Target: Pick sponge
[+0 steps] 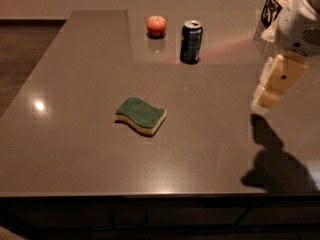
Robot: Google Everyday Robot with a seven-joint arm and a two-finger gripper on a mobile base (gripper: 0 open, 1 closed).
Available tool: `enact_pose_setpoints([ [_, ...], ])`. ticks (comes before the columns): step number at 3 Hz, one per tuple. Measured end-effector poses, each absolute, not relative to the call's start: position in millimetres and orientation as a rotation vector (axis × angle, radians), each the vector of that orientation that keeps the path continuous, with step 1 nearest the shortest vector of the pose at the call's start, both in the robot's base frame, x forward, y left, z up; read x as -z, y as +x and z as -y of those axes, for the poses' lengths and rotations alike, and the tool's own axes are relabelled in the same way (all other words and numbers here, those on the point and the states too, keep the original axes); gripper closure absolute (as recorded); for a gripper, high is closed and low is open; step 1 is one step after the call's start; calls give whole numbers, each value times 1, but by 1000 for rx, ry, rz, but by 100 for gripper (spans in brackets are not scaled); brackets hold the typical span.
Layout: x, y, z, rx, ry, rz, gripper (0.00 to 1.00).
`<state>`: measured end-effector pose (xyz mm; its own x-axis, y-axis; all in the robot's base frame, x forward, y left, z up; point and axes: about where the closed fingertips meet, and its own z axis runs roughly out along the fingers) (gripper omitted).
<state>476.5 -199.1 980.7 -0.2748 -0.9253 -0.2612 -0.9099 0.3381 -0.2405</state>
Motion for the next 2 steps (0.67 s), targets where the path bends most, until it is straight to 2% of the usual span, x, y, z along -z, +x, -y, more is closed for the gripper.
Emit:
enact_pose_setpoints([
  [2, -939, 534, 132, -53, -1643, -2220, 0],
])
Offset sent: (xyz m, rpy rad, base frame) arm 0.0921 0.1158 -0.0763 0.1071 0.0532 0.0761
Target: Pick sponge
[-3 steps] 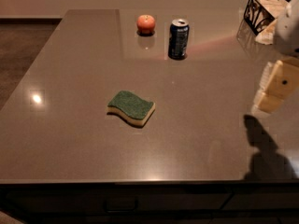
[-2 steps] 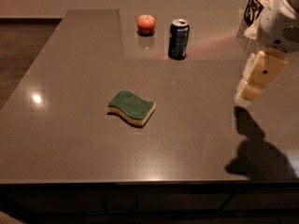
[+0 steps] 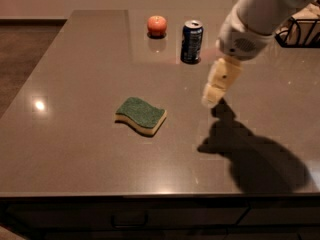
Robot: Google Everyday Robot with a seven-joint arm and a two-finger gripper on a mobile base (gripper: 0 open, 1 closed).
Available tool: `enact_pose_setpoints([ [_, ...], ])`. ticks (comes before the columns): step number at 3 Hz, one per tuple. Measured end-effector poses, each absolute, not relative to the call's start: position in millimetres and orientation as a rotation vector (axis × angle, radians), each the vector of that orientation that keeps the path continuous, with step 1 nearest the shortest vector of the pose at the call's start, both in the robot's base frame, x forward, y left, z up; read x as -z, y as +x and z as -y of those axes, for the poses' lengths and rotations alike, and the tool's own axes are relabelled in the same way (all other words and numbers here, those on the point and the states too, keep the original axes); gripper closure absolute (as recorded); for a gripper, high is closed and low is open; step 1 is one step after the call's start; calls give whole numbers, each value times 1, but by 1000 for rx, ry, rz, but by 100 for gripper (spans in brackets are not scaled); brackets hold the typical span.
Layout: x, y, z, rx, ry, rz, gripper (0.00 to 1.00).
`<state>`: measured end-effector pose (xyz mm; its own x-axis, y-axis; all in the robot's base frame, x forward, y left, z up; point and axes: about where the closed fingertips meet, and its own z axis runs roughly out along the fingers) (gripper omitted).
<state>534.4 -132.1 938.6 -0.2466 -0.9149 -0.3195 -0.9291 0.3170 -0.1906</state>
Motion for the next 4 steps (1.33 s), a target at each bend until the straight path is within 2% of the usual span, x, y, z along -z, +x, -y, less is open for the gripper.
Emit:
enact_pose_setpoints([
  [2, -901, 565, 61, -86, -1752, -2151, 0],
  [4, -870, 562, 13, -152, -1943, -2070, 0],
])
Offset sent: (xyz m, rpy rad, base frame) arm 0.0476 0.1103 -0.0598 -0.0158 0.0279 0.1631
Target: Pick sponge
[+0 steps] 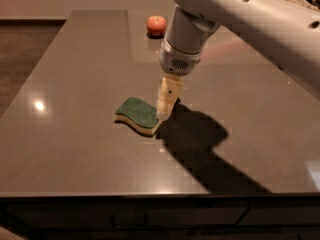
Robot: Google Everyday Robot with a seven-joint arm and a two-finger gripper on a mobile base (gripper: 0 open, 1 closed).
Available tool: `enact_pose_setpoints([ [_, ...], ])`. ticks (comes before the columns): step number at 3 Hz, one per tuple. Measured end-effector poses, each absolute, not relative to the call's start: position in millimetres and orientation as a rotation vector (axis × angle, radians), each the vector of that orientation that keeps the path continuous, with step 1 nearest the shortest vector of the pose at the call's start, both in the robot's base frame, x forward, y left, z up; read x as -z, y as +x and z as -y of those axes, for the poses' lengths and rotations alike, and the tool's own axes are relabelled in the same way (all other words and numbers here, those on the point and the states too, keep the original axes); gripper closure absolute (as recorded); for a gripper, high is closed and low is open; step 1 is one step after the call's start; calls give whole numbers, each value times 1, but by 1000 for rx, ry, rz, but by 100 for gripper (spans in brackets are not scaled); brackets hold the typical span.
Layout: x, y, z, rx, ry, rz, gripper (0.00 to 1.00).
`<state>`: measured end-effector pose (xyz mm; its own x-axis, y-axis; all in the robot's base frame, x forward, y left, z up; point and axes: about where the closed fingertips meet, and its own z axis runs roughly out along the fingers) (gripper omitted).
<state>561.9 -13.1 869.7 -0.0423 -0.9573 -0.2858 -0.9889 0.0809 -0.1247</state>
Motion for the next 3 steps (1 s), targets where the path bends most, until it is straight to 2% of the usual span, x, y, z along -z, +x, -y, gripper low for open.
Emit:
enact_pose_setpoints([
  [2, -855, 544, -16, -215, -2117, -1940, 0],
  [3, -846, 541, -22, -236, -2172, -1904, 17],
])
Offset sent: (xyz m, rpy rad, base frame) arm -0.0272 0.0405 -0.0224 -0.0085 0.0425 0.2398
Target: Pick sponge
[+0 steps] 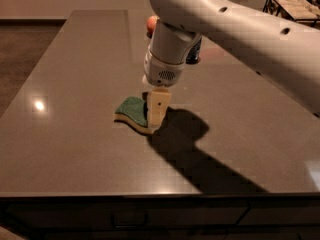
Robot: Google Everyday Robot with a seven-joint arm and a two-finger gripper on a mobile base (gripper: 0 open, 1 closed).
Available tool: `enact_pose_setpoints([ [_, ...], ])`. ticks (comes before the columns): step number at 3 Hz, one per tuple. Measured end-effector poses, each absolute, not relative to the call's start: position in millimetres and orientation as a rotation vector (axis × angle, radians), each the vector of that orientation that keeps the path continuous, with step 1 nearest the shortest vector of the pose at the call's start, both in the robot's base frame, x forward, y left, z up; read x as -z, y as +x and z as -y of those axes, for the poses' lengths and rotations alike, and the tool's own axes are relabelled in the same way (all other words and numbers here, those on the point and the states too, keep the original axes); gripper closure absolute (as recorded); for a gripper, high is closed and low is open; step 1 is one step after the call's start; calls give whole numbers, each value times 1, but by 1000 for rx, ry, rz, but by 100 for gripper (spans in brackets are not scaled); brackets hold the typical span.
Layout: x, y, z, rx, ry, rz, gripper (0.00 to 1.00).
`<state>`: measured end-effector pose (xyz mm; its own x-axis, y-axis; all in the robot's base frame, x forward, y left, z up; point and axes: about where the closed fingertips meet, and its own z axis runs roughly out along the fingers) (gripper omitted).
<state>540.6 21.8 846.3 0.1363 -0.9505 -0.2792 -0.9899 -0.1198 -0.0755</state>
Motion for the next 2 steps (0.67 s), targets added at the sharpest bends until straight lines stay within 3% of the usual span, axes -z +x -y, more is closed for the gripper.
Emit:
enact_pose_setpoints([
  [2, -848, 539, -19, -253, -2201, -1894, 62],
])
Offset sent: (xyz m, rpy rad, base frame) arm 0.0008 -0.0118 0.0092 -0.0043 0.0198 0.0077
